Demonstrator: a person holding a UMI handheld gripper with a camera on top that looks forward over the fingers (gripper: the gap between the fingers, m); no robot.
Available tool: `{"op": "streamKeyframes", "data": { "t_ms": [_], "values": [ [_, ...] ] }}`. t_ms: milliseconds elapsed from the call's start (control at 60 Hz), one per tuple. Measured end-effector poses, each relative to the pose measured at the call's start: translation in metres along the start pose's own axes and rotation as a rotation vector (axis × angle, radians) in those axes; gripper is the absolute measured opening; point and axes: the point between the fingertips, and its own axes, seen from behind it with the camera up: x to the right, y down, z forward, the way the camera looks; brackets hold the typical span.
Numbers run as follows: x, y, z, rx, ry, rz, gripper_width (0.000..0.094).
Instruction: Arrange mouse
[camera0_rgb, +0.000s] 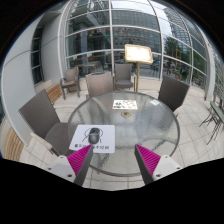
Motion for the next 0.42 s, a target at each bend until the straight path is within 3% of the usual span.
{"op": "streamKeyframes", "data": {
  "t_ms": [417],
  "values": [
    [0.026, 0.007, -0.037, 0.039, 0.022, 0.025, 0.0842]
  ]
}}
